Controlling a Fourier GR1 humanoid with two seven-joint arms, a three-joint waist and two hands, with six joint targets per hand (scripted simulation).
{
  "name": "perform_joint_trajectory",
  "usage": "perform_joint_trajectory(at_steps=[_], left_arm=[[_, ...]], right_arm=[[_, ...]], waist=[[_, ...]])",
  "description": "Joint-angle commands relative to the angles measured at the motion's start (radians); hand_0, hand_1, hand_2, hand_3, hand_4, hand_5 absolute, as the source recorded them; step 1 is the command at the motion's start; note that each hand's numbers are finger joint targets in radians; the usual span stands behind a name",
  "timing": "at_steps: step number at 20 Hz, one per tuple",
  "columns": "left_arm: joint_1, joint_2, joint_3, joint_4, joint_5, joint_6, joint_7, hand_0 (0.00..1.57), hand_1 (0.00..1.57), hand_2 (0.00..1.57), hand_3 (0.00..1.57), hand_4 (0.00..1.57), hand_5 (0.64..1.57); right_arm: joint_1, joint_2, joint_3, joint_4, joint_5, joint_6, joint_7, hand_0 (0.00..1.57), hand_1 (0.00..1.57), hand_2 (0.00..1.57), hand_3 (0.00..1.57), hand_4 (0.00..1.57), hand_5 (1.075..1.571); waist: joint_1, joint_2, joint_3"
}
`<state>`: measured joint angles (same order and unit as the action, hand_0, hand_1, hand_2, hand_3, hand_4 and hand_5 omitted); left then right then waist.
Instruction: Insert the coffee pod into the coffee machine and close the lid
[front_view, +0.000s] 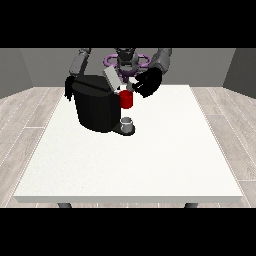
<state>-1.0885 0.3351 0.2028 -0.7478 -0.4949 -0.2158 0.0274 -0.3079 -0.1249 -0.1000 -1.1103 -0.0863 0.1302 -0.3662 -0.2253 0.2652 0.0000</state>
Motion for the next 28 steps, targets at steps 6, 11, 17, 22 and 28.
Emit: perform_joint_trajectory(at_steps=[6, 11, 17, 22, 28], left_arm=[[-0.029, 0.039, 0.006, 0.034, -0.003, 0.002, -0.03, 1.46, 1.46, 1.48, 1.34, 0.62, 1.571], [-0.058, 0.066, 0.014, 0.046, -0.003, -0.004, -0.027, 1.49, 1.49, 1.51, 1.44, 0.7, 1.571], [-0.102, 0.072, 0.017, 0.045, -0.02, 0.037, 0.006, 1.49, 1.49, 1.48, 1.37, 0.63, 1.571], [-0.104, 0.065, -0.016, 0.023, -0.041, 0.033, -0.014, 1.43, 1.43, 1.45, 1.4, 0.61, 1.571], [-0.053, 0.021, 0.046, 0.007, 0.063, -0.001, -0.112, 0.0, 0.0, 0.0, 0.0, 0.0, 1.571]], right_arm=[[-0.064, -0.012, -0.013, 0.03, -0.007, 0.01, 0.008, 0.0, 0.0, 0.0, 0.0, 0.23, 1.571], [-0.062, -0.006, 0.002, 0.046, 0.03, -0.013, -0.023, 0.0, 0.0, 0.0, 0.0, 0.27, 1.571], [-0.14, -0.029, -0.03, 0.073, -0.005, 0.009, 0.014, 0.0, 0.0, 0.0, 0.0, 0.26, 1.571], [-0.167, -0.043, -0.058, 0.13, -0.004, -0.008, -0.01, 0.0, 0.0, 0.0, 0.0, 0.26, 1.571], [-0.151, -0.05, -0.08, 0.162, -0.031, 0.02, -0.027, 0.0, 0.0, 0.0, 0.0, 0.33, 1.571]], waist=[[-0.013, 0.059, 0.0002], [-0.029, 0.086, 0.0002], [-0.045, 0.099, 0.0003], [-0.022, 0.112, 0.0005], [0.024, 0.092, 0.0002]])
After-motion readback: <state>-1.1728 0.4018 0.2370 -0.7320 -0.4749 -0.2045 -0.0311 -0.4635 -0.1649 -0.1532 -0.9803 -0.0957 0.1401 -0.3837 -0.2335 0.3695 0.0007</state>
